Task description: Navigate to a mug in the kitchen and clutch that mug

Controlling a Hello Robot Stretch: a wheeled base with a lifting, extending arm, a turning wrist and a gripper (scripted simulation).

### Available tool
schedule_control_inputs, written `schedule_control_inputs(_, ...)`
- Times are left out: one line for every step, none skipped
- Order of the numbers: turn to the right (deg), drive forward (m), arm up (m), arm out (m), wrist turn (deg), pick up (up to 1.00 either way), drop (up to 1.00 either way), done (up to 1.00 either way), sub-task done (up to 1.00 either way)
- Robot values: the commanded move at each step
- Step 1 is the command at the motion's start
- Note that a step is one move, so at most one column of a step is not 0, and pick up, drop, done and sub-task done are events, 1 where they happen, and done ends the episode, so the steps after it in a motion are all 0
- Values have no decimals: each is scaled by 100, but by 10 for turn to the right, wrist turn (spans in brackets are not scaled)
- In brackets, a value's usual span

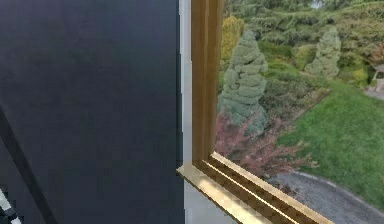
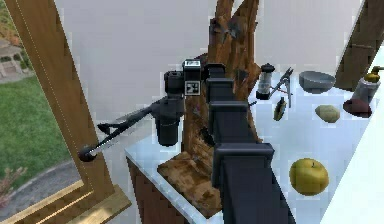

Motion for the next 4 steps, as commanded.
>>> schedule_control_inputs(0,0,0,0,450,0,0,0,0)
schedule_control_inputs(0,0,0,0,270,0,0,0,0)
schedule_control_inputs(0,0,-16,0,0,0,0,0,0)
schedule_control_inputs(0,0,0,0,0,100,0,0,0)
